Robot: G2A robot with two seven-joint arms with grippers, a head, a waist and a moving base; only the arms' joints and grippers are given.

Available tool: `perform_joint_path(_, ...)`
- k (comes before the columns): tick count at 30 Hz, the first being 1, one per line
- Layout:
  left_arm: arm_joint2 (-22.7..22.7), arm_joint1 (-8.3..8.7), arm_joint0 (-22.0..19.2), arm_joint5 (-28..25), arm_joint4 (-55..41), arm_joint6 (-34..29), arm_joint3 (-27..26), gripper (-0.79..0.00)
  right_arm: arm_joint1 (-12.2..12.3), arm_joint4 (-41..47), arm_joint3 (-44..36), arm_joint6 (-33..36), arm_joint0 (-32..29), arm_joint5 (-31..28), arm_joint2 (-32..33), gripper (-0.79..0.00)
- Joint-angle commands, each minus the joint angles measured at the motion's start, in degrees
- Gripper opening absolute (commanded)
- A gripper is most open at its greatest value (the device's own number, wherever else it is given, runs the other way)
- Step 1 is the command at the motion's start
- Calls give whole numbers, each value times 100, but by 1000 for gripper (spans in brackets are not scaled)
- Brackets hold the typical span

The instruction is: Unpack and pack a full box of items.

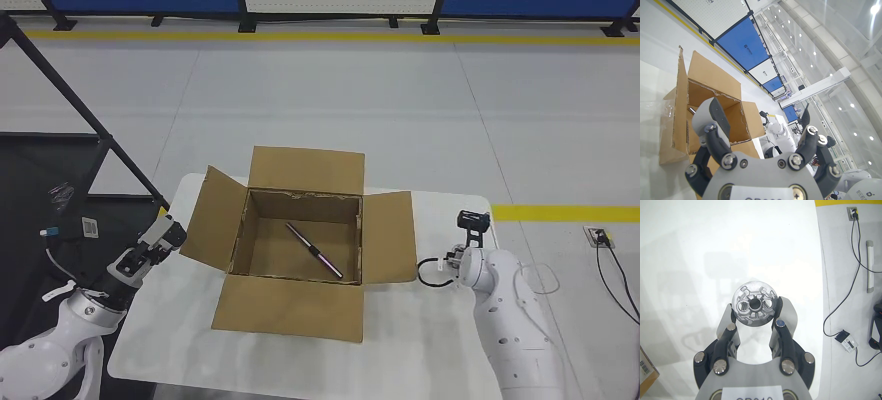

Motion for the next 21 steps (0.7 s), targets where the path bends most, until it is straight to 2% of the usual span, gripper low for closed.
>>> perform_joint_path(1,0,0,0,0,0,0,0,0,0,14,4,13,2,-3,-10,-446)
perform_joint_path(5,0,0,0,0,0,0,0,0,5,53,5,0,4,-15,-15,-388)
perform_joint_path(7,0,0,0,0,0,0,0,0,7,81,-29,-54,3,8,-6,-234)
perform_joint_path(8,0,0,0,0,0,0,0,0,7,92,-83,-77,-2,36,-1,-185)
perform_joint_path(9,0,0,0,0,0,0,0,0,7,79,-178,-103,-16,58,-11,-31)
perform_joint_path(10,0,0,0,0,0,0,0,0,4,68,-299,-106,-50,117,-30,0)
perform_joint_path(21,0,0,0,0,0,0,0,0,-31,-672,-2503,7,-420,751,-404,0)
